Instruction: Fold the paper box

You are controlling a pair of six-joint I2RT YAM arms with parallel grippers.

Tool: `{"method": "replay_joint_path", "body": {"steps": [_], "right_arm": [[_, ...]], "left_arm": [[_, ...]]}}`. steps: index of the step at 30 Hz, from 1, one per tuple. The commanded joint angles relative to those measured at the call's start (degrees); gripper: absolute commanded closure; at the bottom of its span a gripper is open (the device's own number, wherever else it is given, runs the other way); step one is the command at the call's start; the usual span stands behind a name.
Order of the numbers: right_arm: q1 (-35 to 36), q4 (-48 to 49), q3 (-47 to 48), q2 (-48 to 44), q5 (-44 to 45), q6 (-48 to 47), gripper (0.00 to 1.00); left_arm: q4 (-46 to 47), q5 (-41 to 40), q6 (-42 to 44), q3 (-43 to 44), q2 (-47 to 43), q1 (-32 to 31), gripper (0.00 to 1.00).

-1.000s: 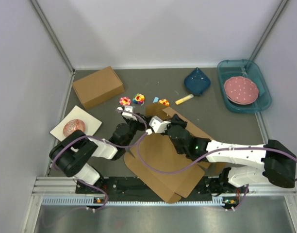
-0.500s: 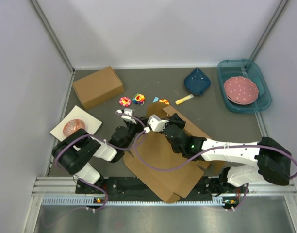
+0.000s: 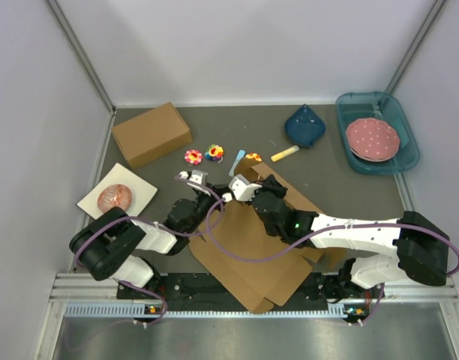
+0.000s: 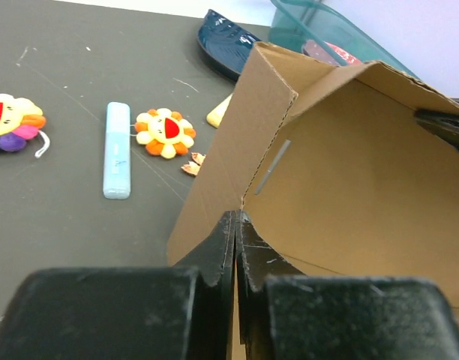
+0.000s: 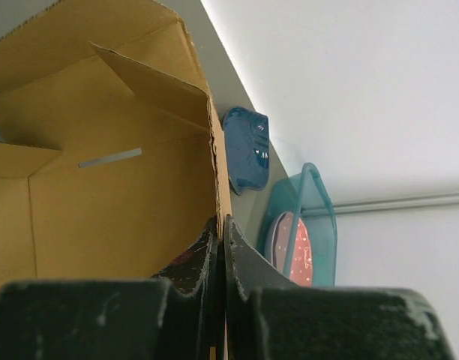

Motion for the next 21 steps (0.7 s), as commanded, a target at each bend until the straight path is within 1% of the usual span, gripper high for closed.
{"method": "replay_joint_path", "body": {"steps": [1,2,4,5,6,7,8,10,13,15,17,18,21], "right_arm": [[0.7,-4.4,-1.2,1.5,-5.2,6.2,1.00],[0.8,-4.3,-1.1,1.4,-5.3,6.2,1.00],[0.8,-4.5,-1.0,1.5,-5.2,6.2,1.00],[0.9,-4.6,-0.9,1.4,-5.2,6.3,1.00],[0.9,-4.8,-0.8,1.4,-5.2,6.3,1.00],[1.0,-5.2,-0.8,1.2,-5.2,6.3,1.00],[1.0,-5.3,-0.8,1.0,-5.1,6.3,1.00],[1.1,-5.4,-1.1,0.6,-5.2,6.3,1.00],[1.0,-5.4,-1.3,0.0,-5.7,6.4,1.00],[1.0,-5.2,-1.3,0.0,-5.8,6.4,1.00],[1.0,-5.3,-1.1,0.0,-6.1,6.7,1.00],[1.0,-5.5,-0.9,0.0,-6.3,6.9,1.00],[1.0,-5.7,-1.0,-0.1,-6.7,7.3,1.00]], "left_arm": [[7.1,1.1,0.7,-0.5,-1.6,-1.0,0.97],[7.0,1.0,1.0,-0.5,-1.3,-1.0,0.95],[6.7,-0.3,1.7,-0.3,-1.2,-1.0,0.79],[5.8,-0.8,1.7,-0.3,-1.3,-1.0,0.71],[5.3,-1.2,1.9,-0.4,-1.6,-1.0,0.60],[4.6,-1.7,2.7,-0.8,-2.7,-1.0,0.44],[3.6,-3.2,3.2,-1.1,-3.5,-1.0,0.39],[0.5,-4.8,4.8,-1.7,-6.0,-1.0,0.32],[-3.6,-7.5,8.0,-1.1,-7.8,-1.0,0.28],[-4.9,-10.4,9.3,-0.1,-7.6,-1.0,0.26],[-5.2,-11.4,10.8,1.5,-5.8,-0.9,0.25],[-4.8,-11.0,12.7,1.9,-4.9,-0.8,0.25],[-3.5,-9.9,13.7,3.8,-1.2,-0.3,0.26]]}}
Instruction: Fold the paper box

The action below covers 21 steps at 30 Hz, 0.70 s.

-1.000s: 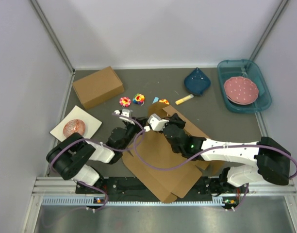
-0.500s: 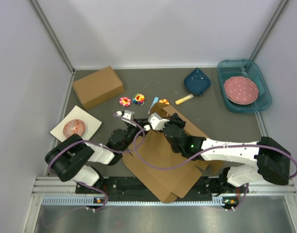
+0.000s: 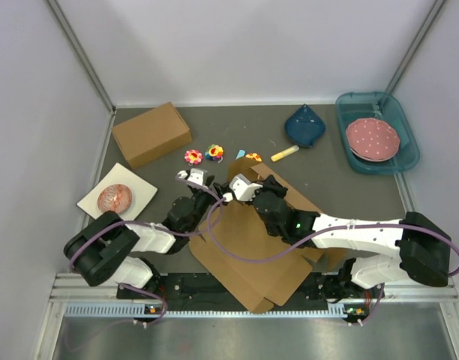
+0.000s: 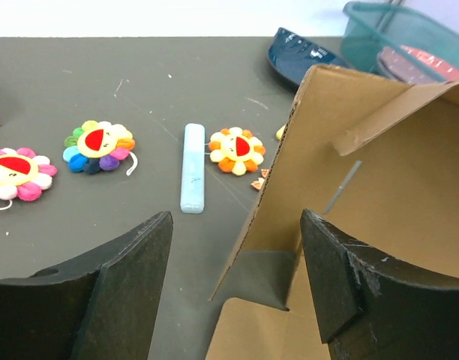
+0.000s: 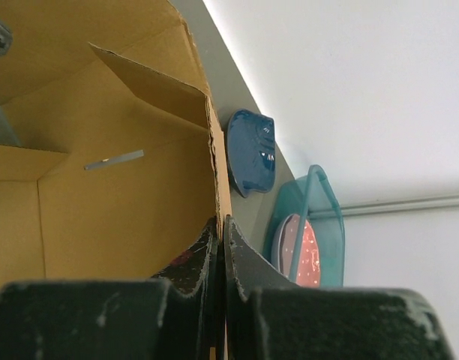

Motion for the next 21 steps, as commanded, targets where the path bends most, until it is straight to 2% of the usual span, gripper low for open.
{"method": "replay_joint_path", "body": {"steps": [1,9,13,16,17,20,21], "right_arm": [[1.0,-5.0,-1.0,0.7,-6.2,6.2,1.00],[1.0,-4.5,-1.2,0.9,-7.1,6.5,1.00],[1.0,-4.5,-1.3,1.0,-7.1,6.6,1.00],[1.0,-4.5,-1.4,1.1,-7.3,6.9,1.00],[0.9,-4.5,-1.5,1.1,-7.3,7.0,1.00],[1.0,-4.6,-1.5,1.0,-7.2,7.0,1.00],[1.0,-4.7,-1.4,1.0,-7.2,6.9,1.00]], "left_arm": [[1.9,0.6,4.8,3.8,5.3,0.7,0.26],[3.4,5.0,6.9,8.9,12.2,1.7,0.27],[3.9,6.6,7.6,10.4,13.0,1.9,0.32],[3.7,8.8,8.8,10.9,13.0,1.9,0.42],[3.9,9.2,9.1,10.8,13.0,1.9,0.49],[4.4,10.7,9.2,10.2,12.7,2.0,0.61],[4.6,10.8,8.6,9.9,12.2,1.9,0.69]]}}
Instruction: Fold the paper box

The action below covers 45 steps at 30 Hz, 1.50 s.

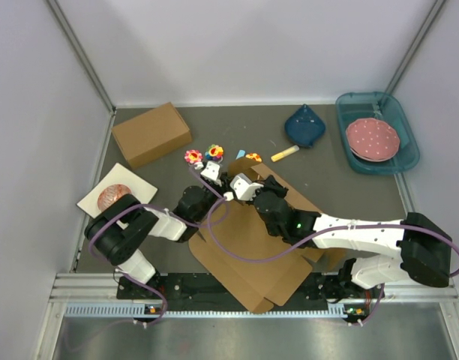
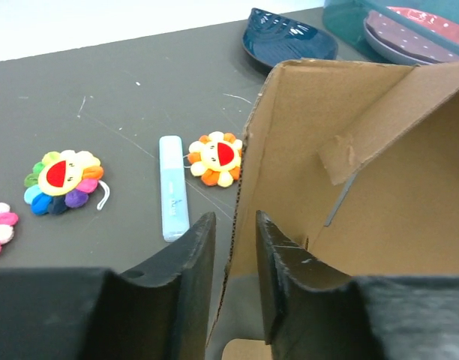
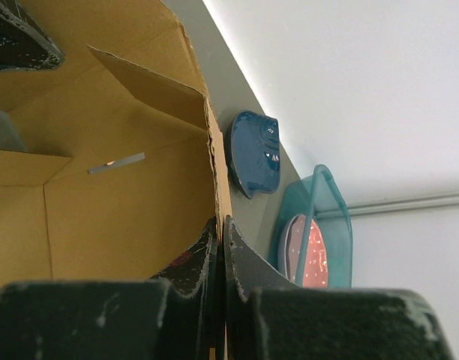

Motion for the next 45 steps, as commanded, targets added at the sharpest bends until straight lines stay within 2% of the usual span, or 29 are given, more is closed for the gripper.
{"method": "replay_joint_path", "body": {"steps": [1,10,19,23,28,34,40,45], "right_arm": [[1.0,-4.6,-1.3,1.4,-6.6,5.0,1.00],[1.1,-4.7,-1.2,2.1,-5.5,4.9,1.00],[1.4,-5.4,-0.4,3.7,-3.8,5.5,1.00],[1.3,-5.5,-0.4,3.8,-3.2,5.8,1.00],[1.5,-5.7,-0.4,3.5,-3.1,6.0,1.00],[1.7,-5.8,-0.4,3.4,-2.7,5.7,1.00],[1.9,-6.3,-0.8,3.2,-2.1,5.8,1.00],[2.3,-7.1,-1.8,3.1,-1.6,6.7,1.00]], "left_arm": [[4.1,3.3,1.3,0.5,-1.0,-0.1,0.72],[2.4,6.3,-1.3,-1.6,-6.2,-0.5,1.00],[-2.4,6.2,-3.0,-0.8,-11.5,-1.4,1.00],[-5.3,6.2,-2.4,-0.8,-12.6,-4.2,1.00],[-2.9,2.4,-2.3,-3.7,-11.5,-9.7,1.00],[2.8,-0.6,-6.9,-6.8,-9.0,-13.6,1.00],[7.4,-2.2,-9.8,-6.7,-3.6,-17.7,1.00],[10.4,-3.1,-11.0,-6.7,1.9,-18.3,0.99]]}}
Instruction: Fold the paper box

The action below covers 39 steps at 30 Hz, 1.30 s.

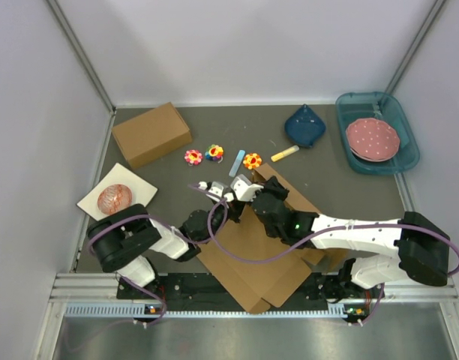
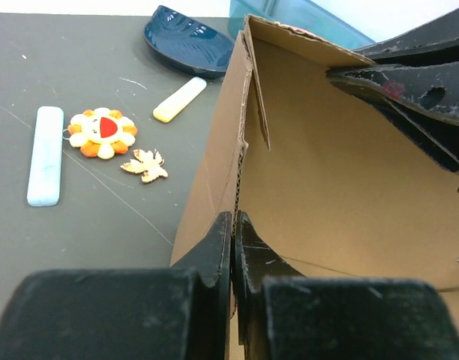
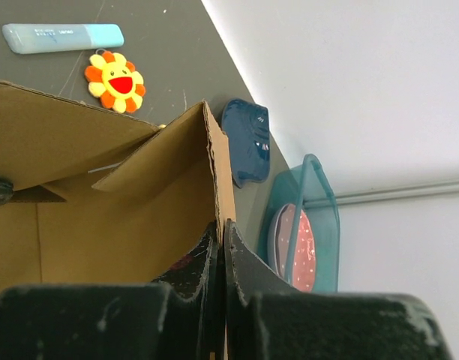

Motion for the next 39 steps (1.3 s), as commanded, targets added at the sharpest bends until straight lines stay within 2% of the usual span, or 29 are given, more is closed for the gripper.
{"method": "replay_joint_path", "body": {"steps": [1,4,6,9,15,18,23,33,39], "right_arm": [[2.0,-5.7,-2.0,2.2,-4.8,6.9,1.00],[2.2,-6.2,-2.6,2.3,-4.2,7.4,1.00],[2.3,-6.4,-2.7,2.1,-4.0,7.8,1.00],[2.4,-6.6,-2.7,1.9,-4.0,8.1,1.00],[2.5,-6.7,-2.4,2.6,-4.1,8.0,1.00],[2.5,-6.8,-2.4,3.0,-4.1,8.2,1.00],[3.1,-6.9,-3.1,3.5,-3.7,8.2,1.00],[4.8,-6.9,-3.8,6.6,-1.7,6.4,1.00],[5.5,-8.8,-3.3,9.4,-0.2,7.8,1.00]], "left_arm": [[5.9,3.7,-1.4,-0.4,5.4,-2.6,0.98],[10.6,0.1,-1.6,-3.0,7.3,-2.6,0.93],[10.1,-2.4,-0.9,-4.0,6.5,-2.6,0.86],[6.0,-4.0,1.6,-3.8,3.8,-2.6,0.80],[-2.8,-7.2,6.0,-1.6,1.0,-2.6,0.75],[-4.0,-10.7,7.0,-0.8,1.8,-2.6,0.73],[-6.9,-14.4,7.0,-1.0,0.7,-2.6,0.58],[-10.5,-16.1,6.7,-3.6,-5.0,-2.6,0.57],[-15.2,-19.1,5.7,-7.7,-15.2,-2.6,0.56]]}}
